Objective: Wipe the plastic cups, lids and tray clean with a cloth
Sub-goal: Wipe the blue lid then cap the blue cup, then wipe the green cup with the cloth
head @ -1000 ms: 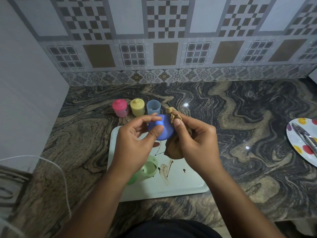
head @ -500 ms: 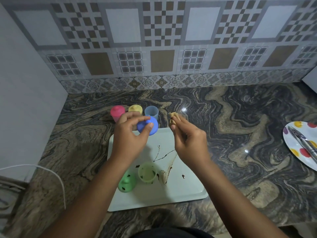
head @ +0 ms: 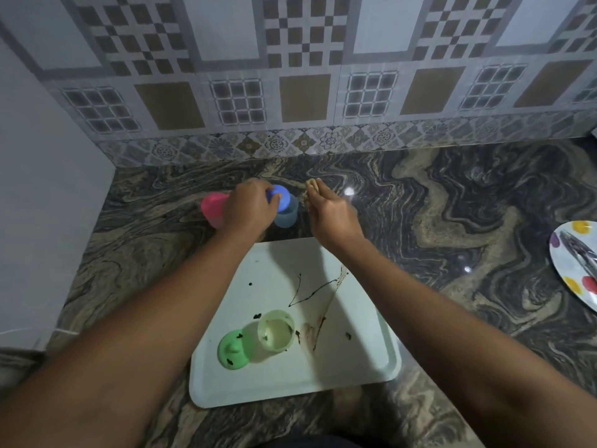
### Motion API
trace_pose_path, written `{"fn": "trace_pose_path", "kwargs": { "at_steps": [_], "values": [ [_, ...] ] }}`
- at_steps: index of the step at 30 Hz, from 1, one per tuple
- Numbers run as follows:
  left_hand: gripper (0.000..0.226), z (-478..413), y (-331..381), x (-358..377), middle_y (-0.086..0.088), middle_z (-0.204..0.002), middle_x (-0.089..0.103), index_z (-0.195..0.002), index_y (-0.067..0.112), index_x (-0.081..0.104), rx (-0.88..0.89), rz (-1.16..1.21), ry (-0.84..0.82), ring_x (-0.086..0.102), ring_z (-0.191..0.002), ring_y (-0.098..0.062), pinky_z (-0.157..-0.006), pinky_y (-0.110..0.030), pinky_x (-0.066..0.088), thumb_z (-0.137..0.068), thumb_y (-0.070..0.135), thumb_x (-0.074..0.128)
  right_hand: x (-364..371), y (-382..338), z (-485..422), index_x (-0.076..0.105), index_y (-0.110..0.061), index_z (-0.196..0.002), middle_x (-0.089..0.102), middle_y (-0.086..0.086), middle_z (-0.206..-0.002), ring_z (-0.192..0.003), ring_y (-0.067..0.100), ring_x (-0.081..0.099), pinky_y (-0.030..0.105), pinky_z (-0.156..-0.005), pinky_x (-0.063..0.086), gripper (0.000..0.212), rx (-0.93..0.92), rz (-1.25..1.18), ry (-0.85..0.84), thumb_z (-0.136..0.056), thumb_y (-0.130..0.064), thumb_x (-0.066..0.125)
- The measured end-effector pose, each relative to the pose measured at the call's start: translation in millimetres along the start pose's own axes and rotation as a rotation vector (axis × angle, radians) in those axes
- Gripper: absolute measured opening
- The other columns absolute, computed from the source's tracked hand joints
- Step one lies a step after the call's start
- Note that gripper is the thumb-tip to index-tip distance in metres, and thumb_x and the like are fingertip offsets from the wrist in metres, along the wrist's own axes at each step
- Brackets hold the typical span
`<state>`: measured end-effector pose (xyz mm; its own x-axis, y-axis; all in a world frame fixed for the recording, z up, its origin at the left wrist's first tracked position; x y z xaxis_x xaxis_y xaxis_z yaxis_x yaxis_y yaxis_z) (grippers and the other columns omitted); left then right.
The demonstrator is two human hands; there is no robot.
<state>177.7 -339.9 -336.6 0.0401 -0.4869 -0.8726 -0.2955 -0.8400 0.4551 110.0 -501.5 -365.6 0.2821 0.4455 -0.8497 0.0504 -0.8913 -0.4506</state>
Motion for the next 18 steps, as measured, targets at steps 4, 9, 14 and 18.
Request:
{"fn": "trace_pose_path", "kwargs": {
  "at_steps": [4, 9, 14, 18],
  "values": [
    [0.028, -10, 1, 20, -0.01, -0.11, 0.071, -0.109, 0.018, 0.072, 0.012, -0.028, -0.056, 0.066, -0.101, -0.034, -0.084, -0.044, 0.055, -0.088, 0.036, 0.063, 4, 4, -11, 0.056, -0.002, -0.143, 0.047, 0.022, -0.154, -0.13, 0.041, 0.059, 0.054, -0.097, 0.057, 0.041, 0.076, -0.076, -0.005, -0.104, -0.015, 0.052],
    [0.027, -16, 3, 33, -0.01, -0.105, 0.072, -0.107, 0.021, 0.071, 0.022, -0.084, -0.105, 0.066, -0.099, -0.033, -0.079, -0.043, 0.056, -0.09, 0.039, 0.061, 11, 8, -15, 0.064, 0.006, -0.13, 0.061, 0.026, -0.138, -0.114, 0.046, 0.067, 0.055, -0.087, 0.06, 0.041, 0.097, -0.13, 0.035, -0.098, -0.014, 0.046],
    [0.027, -16, 2, 37, -0.012, -0.107, 0.071, -0.109, 0.015, 0.07, 0.075, -0.071, -0.106, 0.064, -0.1, -0.033, -0.08, -0.041, 0.054, -0.089, 0.034, 0.063, 16, 11, -15, 0.069, 0.005, -0.118, 0.068, 0.019, -0.126, -0.1, 0.04, 0.071, 0.044, -0.081, 0.059, 0.058, 0.094, -0.185, 0.102, -0.097, -0.032, 0.03],
    [0.026, -11, 3, 40, -0.012, -0.11, 0.066, -0.112, 0.014, 0.067, 0.124, -0.064, -0.112, 0.062, -0.101, -0.033, -0.08, -0.041, 0.052, -0.091, 0.028, 0.062, 16, 9, -14, 0.069, 0.005, -0.12, 0.069, 0.019, -0.125, -0.1, 0.04, 0.072, 0.045, -0.08, 0.059, 0.049, 0.127, -0.204, 0.103, -0.099, -0.026, 0.037]
  ]
}}
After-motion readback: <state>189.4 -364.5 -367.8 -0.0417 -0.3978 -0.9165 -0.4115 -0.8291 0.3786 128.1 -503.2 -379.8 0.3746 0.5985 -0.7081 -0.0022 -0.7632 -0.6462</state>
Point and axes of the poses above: each hand's wrist, its own z-axis away from the middle knuckle, its own x-axis out of the palm, y = z × x, the point moved 4 cm from there along -z, towards the middle knuckle
